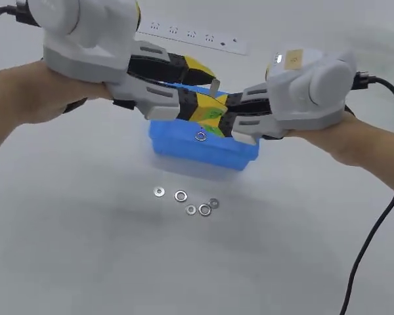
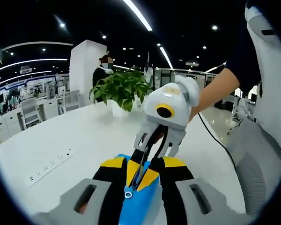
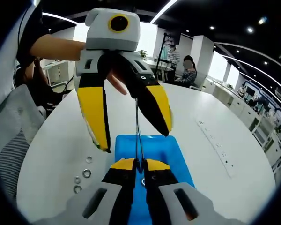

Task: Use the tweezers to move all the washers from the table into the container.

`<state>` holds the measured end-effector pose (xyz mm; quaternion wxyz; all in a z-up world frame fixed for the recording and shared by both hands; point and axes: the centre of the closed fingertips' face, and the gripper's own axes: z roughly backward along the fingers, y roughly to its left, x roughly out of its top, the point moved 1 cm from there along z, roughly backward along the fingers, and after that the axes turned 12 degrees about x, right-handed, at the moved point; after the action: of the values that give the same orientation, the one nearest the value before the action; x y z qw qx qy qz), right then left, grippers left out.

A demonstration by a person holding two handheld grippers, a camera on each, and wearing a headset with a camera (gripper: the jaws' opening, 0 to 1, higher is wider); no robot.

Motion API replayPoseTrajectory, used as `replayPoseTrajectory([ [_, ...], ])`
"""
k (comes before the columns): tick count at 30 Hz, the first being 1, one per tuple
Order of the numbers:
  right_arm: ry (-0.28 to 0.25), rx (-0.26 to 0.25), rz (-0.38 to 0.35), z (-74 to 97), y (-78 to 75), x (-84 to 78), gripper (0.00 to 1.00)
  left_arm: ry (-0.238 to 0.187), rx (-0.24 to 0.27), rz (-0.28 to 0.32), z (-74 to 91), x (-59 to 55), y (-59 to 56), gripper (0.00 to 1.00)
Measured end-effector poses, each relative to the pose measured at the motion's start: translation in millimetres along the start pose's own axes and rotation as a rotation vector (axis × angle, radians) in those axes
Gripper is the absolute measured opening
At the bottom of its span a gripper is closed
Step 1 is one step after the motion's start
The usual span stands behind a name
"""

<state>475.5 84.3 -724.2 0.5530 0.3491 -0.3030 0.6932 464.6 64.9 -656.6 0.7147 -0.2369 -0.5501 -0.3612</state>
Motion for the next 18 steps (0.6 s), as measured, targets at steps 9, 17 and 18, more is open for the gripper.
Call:
replayPoseTrajectory([
  [9,0.007,0.026,-0.003,-6.1,6.2,-3.2,0.08,-0.016,-0.093,-0.049,7.5,1.5,-2.8,0.2],
  [17,0.005,0.04,-0.005,-8.5,8.1,-2.7,0.08,0.01,-0.131,-0.085,7.8,-2.6,-4.1,0.08],
  [18,0.004,0.042,-0.004,-8.6,8.5,-2.4,0.08,0.01,-0.141,-0.09,8.6,-2.8,-5.2,0.07],
])
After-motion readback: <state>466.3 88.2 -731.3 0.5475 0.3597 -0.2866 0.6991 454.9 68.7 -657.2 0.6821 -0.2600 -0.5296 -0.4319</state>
